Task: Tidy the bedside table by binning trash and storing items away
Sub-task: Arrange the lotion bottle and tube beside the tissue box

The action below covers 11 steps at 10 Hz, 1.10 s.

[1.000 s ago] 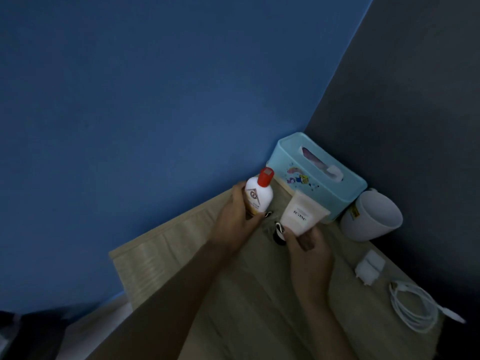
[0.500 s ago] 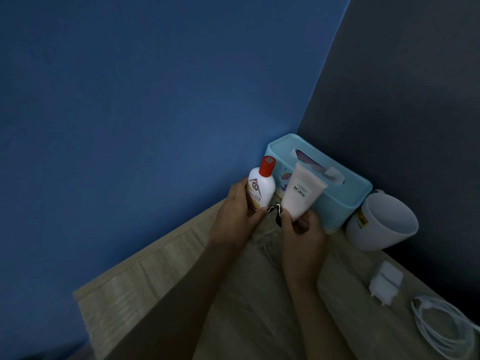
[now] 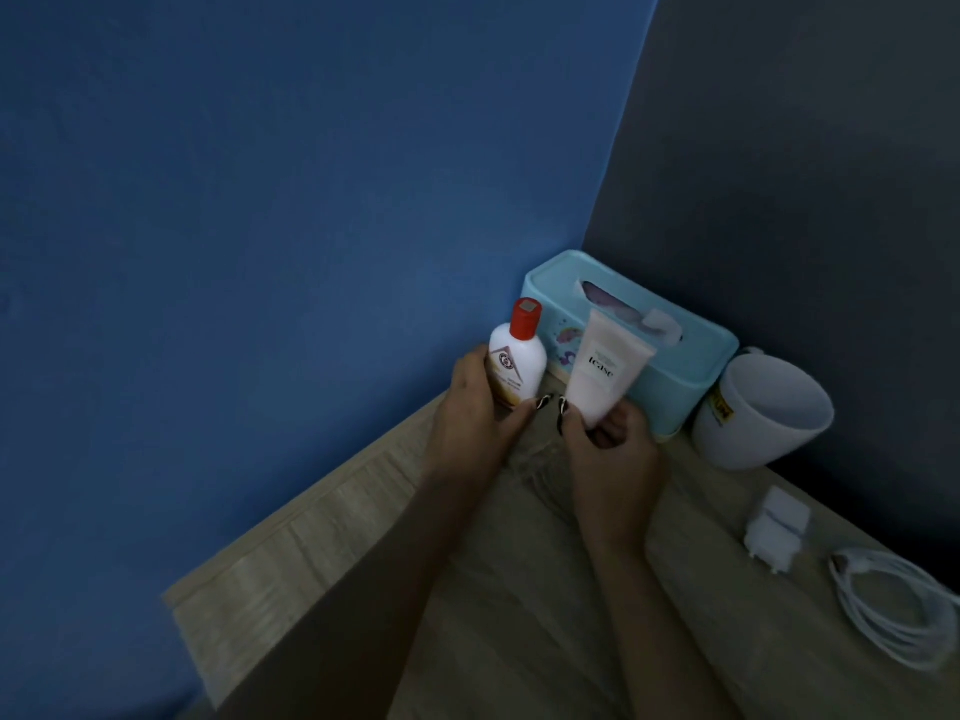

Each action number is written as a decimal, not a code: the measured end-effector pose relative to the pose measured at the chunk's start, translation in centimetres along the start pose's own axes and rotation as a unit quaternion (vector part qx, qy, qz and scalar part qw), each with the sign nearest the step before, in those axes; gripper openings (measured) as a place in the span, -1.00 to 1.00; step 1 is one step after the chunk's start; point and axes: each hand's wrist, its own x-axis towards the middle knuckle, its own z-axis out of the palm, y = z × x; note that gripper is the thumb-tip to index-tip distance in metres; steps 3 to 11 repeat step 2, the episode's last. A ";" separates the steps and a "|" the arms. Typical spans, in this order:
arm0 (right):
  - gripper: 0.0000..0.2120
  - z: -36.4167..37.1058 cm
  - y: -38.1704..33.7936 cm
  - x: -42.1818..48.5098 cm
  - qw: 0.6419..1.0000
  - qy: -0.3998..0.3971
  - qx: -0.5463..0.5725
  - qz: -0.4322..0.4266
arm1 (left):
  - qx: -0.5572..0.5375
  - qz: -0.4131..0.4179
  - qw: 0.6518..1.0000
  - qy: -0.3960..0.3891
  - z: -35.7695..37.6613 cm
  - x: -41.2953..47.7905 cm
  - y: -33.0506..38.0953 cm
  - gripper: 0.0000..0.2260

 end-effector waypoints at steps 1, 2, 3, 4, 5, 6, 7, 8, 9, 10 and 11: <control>-0.67 0.1 0.3 0.0 1.000 -0.004 0.000 -0.003 | -0.002 0.009 1.000 0.008 0.2 -0.1 -0.3 -0.38; -0.63 0.3 0.7 -0.1 1.000 -0.002 -0.002 0.001 | -0.025 -0.011 1.000 0.005 0.3 -0.3 -0.5 -0.33; -0.63 0.3 0.7 -0.1 1.000 -0.002 -0.002 0.001 | -0.025 -0.011 1.000 0.005 0.3 -0.3 -0.5 -0.33; -0.63 0.3 0.7 -0.1 1.000 -0.002 -0.002 0.001 | -0.025 -0.011 1.000 0.005 0.3 -0.3 -0.5 -0.33; -0.63 0.3 0.7 -0.1 1.000 -0.002 -0.002 0.001 | -0.025 -0.011 1.000 0.005 0.3 -0.3 -0.5 -0.33; -0.63 0.3 0.7 -0.1 1.000 -0.002 -0.002 0.001 | -0.025 -0.011 1.000 0.005 0.3 -0.3 -0.5 -0.33; -0.63 0.3 0.7 -0.1 1.000 -0.002 -0.002 0.001 | -0.025 -0.011 1.000 0.005 0.3 -0.3 -0.5 -0.33; -0.63 0.3 0.7 -0.1 1.000 -0.002 -0.002 0.001 | -0.025 -0.011 1.000 0.005 0.3 -0.3 -0.5 -0.33; -0.63 0.3 0.7 -0.1 1.000 -0.002 -0.002 0.001 | -0.025 -0.011 1.000 0.005 0.3 -0.3 -0.5 -0.33; -0.63 0.3 0.7 -0.1 1.000 -0.002 -0.002 0.001 | -0.025 -0.011 1.000 0.005 0.3 -0.3 -0.5 -0.33; -0.63 0.3 0.7 -0.1 1.000 -0.002 -0.002 0.001 | -0.025 -0.011 1.000 0.005 0.3 -0.3 -0.5 -0.33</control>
